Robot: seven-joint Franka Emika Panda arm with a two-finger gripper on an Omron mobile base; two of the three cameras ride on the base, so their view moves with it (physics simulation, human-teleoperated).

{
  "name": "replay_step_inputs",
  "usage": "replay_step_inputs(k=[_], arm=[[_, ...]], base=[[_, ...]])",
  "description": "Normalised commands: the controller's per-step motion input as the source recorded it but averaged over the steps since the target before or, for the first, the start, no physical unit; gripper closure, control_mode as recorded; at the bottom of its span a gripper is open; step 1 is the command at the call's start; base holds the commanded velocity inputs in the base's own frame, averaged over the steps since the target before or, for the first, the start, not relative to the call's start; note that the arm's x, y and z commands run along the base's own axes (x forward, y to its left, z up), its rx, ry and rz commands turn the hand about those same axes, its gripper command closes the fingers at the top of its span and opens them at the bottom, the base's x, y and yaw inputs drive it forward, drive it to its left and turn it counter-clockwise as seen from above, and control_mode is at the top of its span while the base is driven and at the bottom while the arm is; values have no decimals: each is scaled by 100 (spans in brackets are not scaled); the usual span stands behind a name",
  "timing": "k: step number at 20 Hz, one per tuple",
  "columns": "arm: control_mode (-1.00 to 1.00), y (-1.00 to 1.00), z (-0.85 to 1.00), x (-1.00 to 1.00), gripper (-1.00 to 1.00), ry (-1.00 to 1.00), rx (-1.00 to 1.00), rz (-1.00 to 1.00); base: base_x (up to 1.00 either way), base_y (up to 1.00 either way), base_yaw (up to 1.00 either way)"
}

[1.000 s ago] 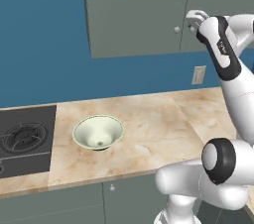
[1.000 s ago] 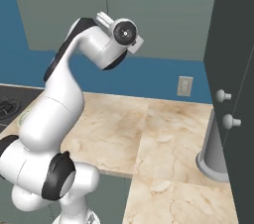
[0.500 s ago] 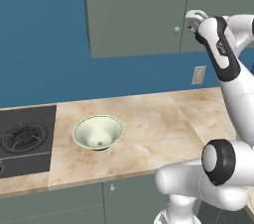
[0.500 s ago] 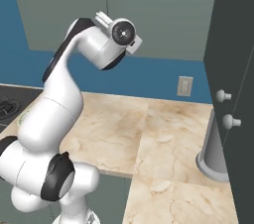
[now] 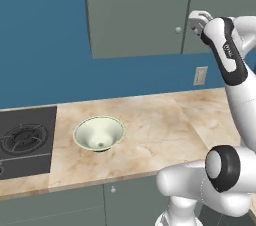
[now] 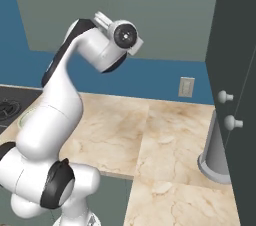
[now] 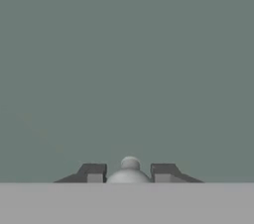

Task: Open the cabinet and move the ladle to the pot. Then close the cabinet.

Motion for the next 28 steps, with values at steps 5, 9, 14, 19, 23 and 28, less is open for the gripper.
replay_step_inputs(k=[5,9,14,19,23,28], arm=[[-100,-28,4,-45,100,-20,0,3],[-100,-37,25,-50,100,-9,-1,0],[-100,-30,38,-44,100,0,-5,0],[-100,-31,48,-49,100,0,-8,0],[-100,-28,35,-50,100,0,-8,0],[-100,-31,25,-50,100,0,-6,0]], base=[[0,0,0],[0,0,0],[0,0,0],[0,0,0],[0,0,0],[0,0,0]])
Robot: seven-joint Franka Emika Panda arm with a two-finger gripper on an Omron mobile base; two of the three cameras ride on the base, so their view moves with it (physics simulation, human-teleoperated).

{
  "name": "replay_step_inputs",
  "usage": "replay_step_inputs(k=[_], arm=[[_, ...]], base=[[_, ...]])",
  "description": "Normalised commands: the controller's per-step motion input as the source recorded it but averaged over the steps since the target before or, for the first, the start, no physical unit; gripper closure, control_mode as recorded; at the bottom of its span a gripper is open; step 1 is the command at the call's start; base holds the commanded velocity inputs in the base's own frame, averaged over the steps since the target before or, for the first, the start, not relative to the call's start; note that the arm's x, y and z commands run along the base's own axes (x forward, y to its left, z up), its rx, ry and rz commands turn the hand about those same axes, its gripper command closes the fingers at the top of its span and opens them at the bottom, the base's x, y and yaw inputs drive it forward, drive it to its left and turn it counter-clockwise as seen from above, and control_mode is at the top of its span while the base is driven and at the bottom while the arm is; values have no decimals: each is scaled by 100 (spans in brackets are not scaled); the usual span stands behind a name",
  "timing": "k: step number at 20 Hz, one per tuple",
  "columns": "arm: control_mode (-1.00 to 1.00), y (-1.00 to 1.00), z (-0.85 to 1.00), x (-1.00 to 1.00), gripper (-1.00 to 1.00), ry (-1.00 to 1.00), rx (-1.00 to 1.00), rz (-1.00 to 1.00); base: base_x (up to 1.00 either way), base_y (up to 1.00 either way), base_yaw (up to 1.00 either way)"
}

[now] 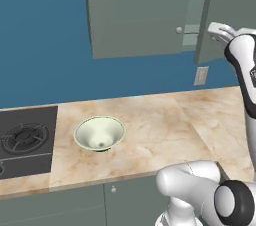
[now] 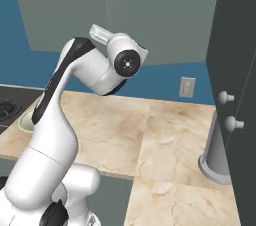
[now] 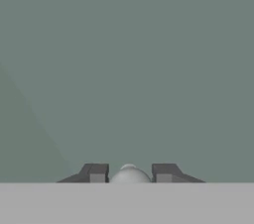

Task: Open the cabinet and move the ladle to the pot. Then close the cabinet.

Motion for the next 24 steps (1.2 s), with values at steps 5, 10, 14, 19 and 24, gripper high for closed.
replay_step_inputs(k=[5,10,14,19,24], arm=[[-100,-31,22,-55,100,0,-7,0],[-100,-32,23,-58,100,0,-4,0],[-100,-24,17,-52,100,0,-3,0],[-100,-20,18,-52,100,2,-3,0],[-100,-2,8,-25,-100,6,-3,0]], base=[[0,0,0],[0,0,0],[0,0,0],[0,0,0],[0,0,0]])
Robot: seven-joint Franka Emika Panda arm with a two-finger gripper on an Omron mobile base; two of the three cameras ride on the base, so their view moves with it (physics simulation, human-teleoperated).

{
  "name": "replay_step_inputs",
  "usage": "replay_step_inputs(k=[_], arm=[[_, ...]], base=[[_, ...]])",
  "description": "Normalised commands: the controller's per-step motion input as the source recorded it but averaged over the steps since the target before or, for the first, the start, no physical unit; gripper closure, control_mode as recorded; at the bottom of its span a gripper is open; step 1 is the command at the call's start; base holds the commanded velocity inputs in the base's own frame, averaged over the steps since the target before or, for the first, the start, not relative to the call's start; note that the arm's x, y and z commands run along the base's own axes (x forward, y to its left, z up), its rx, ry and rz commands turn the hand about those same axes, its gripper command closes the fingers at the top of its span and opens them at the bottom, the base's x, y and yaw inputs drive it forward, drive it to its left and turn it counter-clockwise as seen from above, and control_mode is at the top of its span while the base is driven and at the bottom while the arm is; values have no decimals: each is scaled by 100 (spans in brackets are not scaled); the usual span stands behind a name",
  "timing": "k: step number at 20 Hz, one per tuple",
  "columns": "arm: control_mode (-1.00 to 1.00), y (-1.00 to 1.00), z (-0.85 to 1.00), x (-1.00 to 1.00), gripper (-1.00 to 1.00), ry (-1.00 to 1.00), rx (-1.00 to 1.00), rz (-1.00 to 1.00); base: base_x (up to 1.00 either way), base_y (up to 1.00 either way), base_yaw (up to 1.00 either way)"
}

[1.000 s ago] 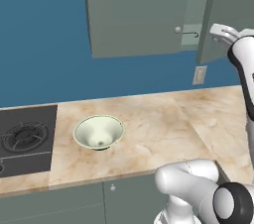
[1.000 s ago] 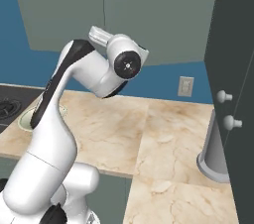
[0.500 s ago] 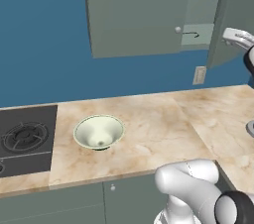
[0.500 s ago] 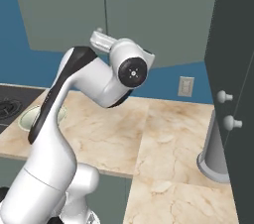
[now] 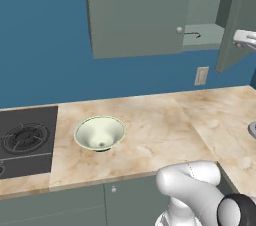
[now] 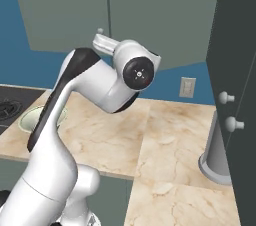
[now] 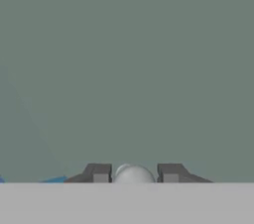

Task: Open the cabinet and move the ladle to the pot. Then close the cabinet.

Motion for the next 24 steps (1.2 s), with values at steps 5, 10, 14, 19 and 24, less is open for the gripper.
replay_step_inputs(k=[5,10,14,19,24], arm=[[-100,0,4,-23,-100,3,-3,0],[-100,0,14,-56,-100,0,-3,-2],[-100,15,26,-55,-100,1,-6,-2],[-100,71,22,-22,-100,25,-13,-8],[-100,81,11,3,-100,33,-19,-14]], base=[[0,0,0],[0,0,0],[0,0,0],[0,0,0],[0,0,0]])
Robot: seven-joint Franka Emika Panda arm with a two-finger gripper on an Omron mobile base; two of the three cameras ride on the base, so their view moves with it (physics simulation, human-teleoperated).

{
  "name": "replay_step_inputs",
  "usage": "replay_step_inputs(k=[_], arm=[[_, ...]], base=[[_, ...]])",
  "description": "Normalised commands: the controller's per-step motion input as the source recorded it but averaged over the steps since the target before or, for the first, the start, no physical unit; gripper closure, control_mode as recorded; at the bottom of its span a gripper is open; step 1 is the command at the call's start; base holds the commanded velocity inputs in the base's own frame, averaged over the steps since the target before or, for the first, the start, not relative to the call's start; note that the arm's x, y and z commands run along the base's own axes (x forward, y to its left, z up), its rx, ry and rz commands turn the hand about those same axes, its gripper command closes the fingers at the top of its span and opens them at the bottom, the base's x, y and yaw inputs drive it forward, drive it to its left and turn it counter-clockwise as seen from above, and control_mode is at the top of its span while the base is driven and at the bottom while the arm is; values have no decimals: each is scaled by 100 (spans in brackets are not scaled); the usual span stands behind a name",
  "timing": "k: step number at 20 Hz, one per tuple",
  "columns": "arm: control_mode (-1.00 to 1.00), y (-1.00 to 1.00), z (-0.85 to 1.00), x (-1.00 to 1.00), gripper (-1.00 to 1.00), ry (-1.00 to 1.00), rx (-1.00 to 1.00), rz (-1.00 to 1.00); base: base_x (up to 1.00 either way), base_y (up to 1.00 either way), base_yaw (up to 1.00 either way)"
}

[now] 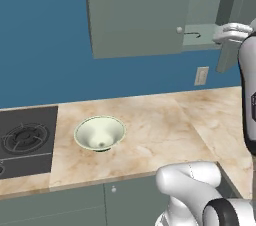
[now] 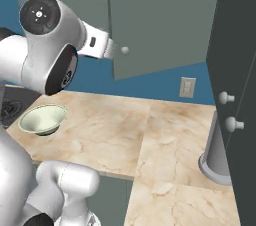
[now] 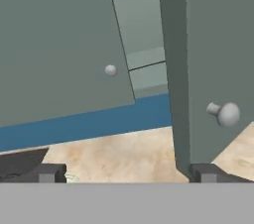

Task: Open the cabinet and move the ladle to the pot. Then close the cabinet.

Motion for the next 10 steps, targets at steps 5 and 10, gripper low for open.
replay_step_inputs(k=[5,10], arm=[[-100,54,0,54,-100,24,-21,-16],[-100,5,-4,72,-100,9,-20,-23]], base=[[0,0,0],[0,0,0]])
